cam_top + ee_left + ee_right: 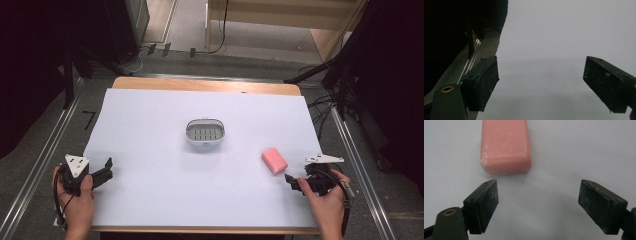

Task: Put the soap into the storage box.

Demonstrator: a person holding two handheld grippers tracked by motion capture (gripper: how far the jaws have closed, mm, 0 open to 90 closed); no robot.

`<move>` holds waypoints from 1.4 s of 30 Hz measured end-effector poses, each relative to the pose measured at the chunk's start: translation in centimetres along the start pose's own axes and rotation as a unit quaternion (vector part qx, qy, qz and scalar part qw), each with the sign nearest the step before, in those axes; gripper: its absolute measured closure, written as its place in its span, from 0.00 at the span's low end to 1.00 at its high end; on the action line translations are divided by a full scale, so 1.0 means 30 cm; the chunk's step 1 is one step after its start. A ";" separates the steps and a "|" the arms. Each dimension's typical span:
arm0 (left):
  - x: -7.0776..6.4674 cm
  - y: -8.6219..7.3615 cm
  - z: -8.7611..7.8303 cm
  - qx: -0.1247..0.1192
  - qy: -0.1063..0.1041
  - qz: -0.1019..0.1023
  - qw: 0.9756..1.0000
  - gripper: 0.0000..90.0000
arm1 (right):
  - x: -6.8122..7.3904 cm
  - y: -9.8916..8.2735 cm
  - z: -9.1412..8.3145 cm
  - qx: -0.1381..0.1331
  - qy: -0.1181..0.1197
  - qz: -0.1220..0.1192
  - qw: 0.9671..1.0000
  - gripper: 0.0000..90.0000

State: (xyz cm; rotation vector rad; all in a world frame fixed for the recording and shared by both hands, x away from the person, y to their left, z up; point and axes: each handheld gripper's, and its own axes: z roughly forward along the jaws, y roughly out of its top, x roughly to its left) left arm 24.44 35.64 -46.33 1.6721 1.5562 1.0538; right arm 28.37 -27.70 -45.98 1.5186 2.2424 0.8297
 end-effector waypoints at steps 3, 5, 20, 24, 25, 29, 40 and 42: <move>0.000 0.000 0.000 -0.001 0.000 0.001 1.000 0.15 | 0.007 0.017 0.013 0.013 0.002 -0.003 1.000 0.19; -0.001 0.000 0.000 -0.002 0.000 0.001 1.000 0.15 | 0.013 0.032 0.021 0.024 -0.002 -0.009 1.000 0.19; -0.005 0.000 0.000 0.002 0.000 0.006 1.000 0.15 | 0.047 0.124 0.058 0.044 0.015 -0.008 0.999 0.15; -0.005 0.000 0.000 0.002 0.000 0.007 1.000 0.15 | 0.064 0.152 0.077 0.050 0.021 -0.005 0.999 0.15; -0.005 0.000 0.000 0.002 0.000 0.007 1.000 0.15 | 0.066 0.156 0.080 0.050 0.020 -0.004 0.999 0.15; -0.005 0.001 0.000 0.003 0.000 0.008 1.000 0.15 | 0.074 0.175 0.096 0.054 0.019 -0.004 0.998 0.15; -0.005 0.001 0.000 0.003 0.001 0.008 1.000 0.15 | 0.097 0.211 0.130 0.067 0.010 -0.008 0.998 0.15; -0.005 0.001 0.000 0.004 0.000 0.008 1.000 0.15 | 0.095 0.213 0.132 0.069 0.009 -0.013 0.997 0.15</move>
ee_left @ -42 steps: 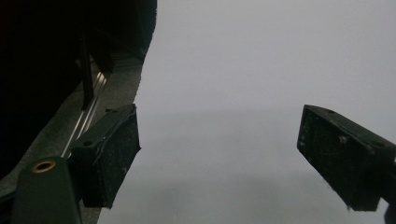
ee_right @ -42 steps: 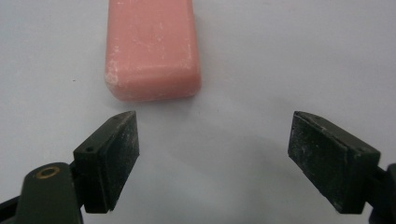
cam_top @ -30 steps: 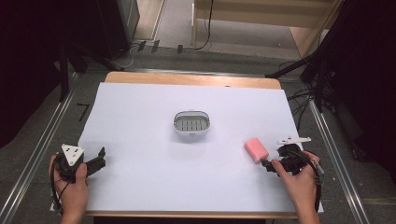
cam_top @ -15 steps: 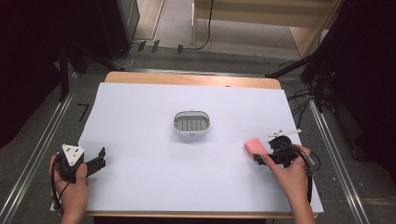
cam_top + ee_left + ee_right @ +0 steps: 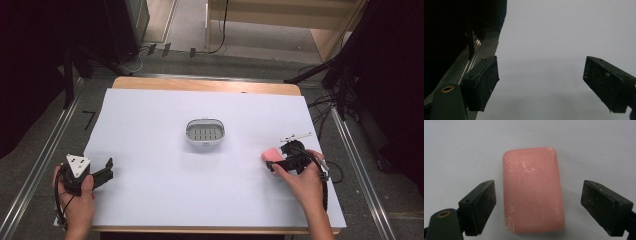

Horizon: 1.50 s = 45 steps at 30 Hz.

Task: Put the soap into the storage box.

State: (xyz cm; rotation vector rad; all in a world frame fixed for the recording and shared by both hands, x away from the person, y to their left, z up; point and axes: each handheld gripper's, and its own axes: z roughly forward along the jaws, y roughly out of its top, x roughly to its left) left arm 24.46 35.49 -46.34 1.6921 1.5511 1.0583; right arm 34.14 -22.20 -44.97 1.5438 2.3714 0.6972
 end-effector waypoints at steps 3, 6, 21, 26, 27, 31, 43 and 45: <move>0.000 0.000 0.000 0.000 0.000 0.000 1.000 0.15 | 0.007 0.008 0.011 0.008 0.002 -0.003 1.000 0.17; 0.000 0.000 0.000 0.000 -0.001 0.000 1.000 0.15 | 0.016 0.017 0.023 0.017 -0.006 -0.009 1.000 0.20; 0.000 0.000 0.000 0.000 -0.001 -0.001 1.000 0.15 | 0.024 0.023 0.054 0.025 -0.003 -0.019 0.999 0.42; 0.000 0.000 0.000 0.000 0.000 0.000 1.000 0.15 | 0.023 0.026 0.052 0.029 0.003 -0.021 0.999 0.42; 0.000 0.000 0.000 0.000 0.000 0.000 1.000 0.15 | 0.025 0.027 0.050 0.033 0.004 -0.021 0.999 0.42; 0.000 0.000 0.000 0.000 0.000 0.001 1.000 0.15 | 0.027 0.031 0.045 0.027 0.014 -0.029 0.999 0.43; 0.001 0.000 0.000 -0.001 -0.001 -0.001 1.000 0.15 | 0.057 0.087 0.020 0.021 0.044 -0.063 0.997 0.43; 0.001 0.000 0.000 -0.001 -0.001 -0.002 1.000 0.15 | 0.067 0.099 0.017 0.020 0.045 -0.070 0.996 0.43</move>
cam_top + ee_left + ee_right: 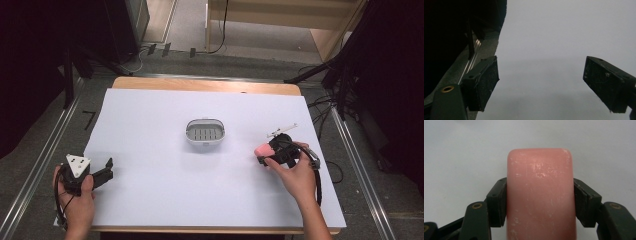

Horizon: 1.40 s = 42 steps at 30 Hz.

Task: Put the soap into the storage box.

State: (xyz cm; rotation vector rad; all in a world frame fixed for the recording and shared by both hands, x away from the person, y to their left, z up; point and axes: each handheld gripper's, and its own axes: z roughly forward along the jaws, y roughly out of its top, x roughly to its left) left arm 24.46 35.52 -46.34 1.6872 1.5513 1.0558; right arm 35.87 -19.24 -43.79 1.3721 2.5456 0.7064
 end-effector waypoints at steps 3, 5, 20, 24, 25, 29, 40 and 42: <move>0.000 0.000 0.000 0.001 0.001 0.002 1.000 0.15 | 0.010 0.025 -0.004 -0.004 0.008 -0.017 1.000 0.43; -0.001 0.000 0.000 0.001 0.000 0.002 1.000 0.15 | 0.016 0.040 -0.008 -0.009 0.014 -0.027 0.999 0.43; 0.000 0.000 0.000 -0.001 0.000 -0.001 1.000 0.15 | 0.071 0.157 -0.009 -0.036 0.049 -0.096 0.994 0.43; 0.000 0.000 0.001 0.000 -0.001 0.000 1.000 0.15 | 0.098 0.191 0.000 -0.036 0.055 -0.119 0.991 0.43; 0.000 0.000 0.001 0.000 -0.001 0.000 1.000 0.15 | 0.098 0.191 0.000 -0.036 0.055 -0.119 0.991 0.43; 0.000 0.000 0.001 0.000 -0.001 0.001 1.000 0.15 | 0.125 0.225 0.015 -0.038 0.061 -0.144 0.987 0.43; 0.000 0.000 0.001 0.001 -0.001 0.000 1.000 0.15 | 0.161 0.288 0.019 -0.050 0.069 -0.180 0.980 0.43; 0.000 0.000 0.001 0.001 -0.001 0.000 1.000 0.15 | 0.166 0.299 0.019 -0.050 0.072 -0.182 0.979 0.43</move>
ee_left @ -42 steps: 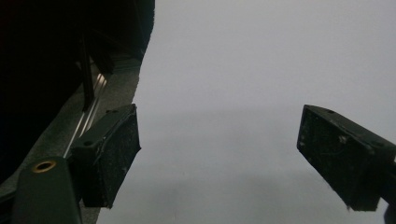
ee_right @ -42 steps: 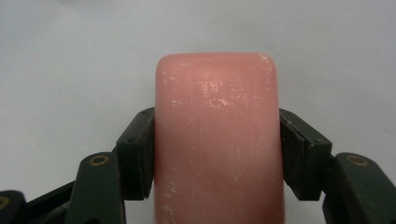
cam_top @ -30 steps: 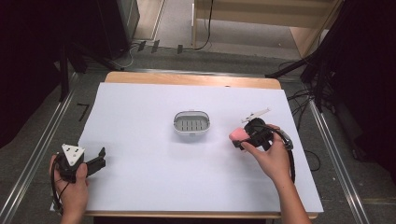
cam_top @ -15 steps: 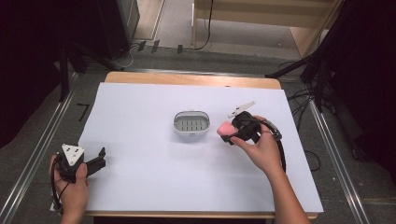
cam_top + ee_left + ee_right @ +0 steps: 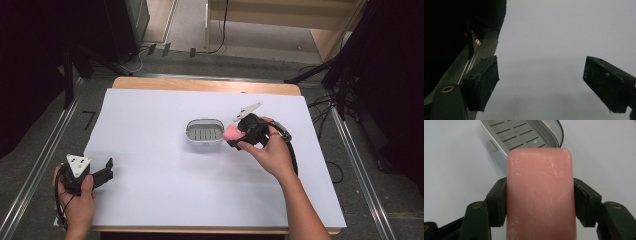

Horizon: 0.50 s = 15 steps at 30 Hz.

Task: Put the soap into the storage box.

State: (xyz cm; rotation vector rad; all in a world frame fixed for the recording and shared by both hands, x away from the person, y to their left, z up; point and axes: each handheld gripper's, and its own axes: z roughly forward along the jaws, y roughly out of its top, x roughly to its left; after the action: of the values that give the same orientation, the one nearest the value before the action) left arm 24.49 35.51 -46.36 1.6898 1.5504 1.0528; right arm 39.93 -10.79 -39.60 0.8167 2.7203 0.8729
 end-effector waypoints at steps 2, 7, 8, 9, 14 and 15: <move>0.000 0.000 0.000 0.000 0.000 0.000 1.000 0.15 | -0.001 0.012 0.004 -0.004 0.002 -0.008 1.000 0.43; 0.001 0.000 0.000 0.001 0.000 0.000 1.000 0.15 | 0.008 0.043 0.017 -0.003 0.007 -0.027 1.000 0.43; 0.001 0.000 0.000 0.001 0.000 0.000 1.000 0.15 | 0.010 0.047 0.019 -0.003 0.008 -0.028 1.000 0.43; 0.001 0.000 0.000 0.002 0.000 0.000 1.000 0.15 | 0.012 0.054 0.023 -0.003 0.011 -0.035 0.999 0.43; 0.002 0.000 0.000 0.002 -0.001 -0.001 1.000 0.15 | 0.015 0.082 0.038 -0.004 0.017 -0.056 0.998 0.43; 0.002 0.001 0.001 0.002 -0.001 -0.001 1.000 0.15 | 0.015 0.087 0.040 -0.005 0.018 -0.060 0.998 0.43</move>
State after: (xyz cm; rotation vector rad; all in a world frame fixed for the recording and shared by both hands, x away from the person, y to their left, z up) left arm 24.51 35.57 -46.34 1.6918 1.5532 1.0486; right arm 41.10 -8.18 -39.05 0.6335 2.7593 0.8838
